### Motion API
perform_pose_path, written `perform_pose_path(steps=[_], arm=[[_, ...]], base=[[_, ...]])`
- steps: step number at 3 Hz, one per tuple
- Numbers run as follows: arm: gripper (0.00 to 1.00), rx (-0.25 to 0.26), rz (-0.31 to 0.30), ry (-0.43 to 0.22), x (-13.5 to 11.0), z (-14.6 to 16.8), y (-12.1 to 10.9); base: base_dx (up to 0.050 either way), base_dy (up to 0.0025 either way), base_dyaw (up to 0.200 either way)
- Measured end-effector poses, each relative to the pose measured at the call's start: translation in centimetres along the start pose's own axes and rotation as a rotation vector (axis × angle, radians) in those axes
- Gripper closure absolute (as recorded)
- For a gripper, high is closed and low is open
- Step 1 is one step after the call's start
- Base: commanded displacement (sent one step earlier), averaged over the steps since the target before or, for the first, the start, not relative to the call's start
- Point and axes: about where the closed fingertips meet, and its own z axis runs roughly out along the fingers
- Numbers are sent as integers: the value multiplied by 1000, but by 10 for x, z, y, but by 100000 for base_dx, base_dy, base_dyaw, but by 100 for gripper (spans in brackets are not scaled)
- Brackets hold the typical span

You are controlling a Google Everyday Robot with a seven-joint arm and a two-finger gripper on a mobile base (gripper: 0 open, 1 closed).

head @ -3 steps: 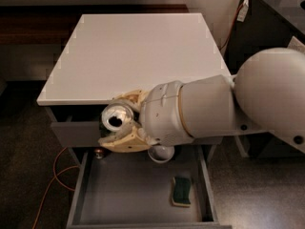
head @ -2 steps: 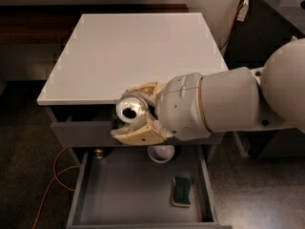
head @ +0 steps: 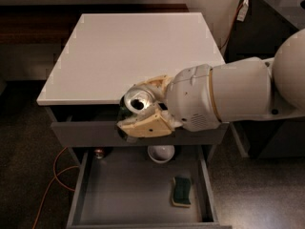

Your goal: Pick green can from middle drawer and place on counter

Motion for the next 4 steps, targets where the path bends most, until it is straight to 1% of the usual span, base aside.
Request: perform_pose_path(steps=[1, 2, 3, 4], arm=[[100, -32, 95, -12, -6, -15, -20], [100, -67, 159, 0, -12, -24, -40], [100, -79, 211, 21, -12, -32, -57], [100, -60, 255, 55, -5, -41, -77]], base=[[0, 0, 0], [0, 0, 0], [0, 0, 0], [0, 0, 0]])
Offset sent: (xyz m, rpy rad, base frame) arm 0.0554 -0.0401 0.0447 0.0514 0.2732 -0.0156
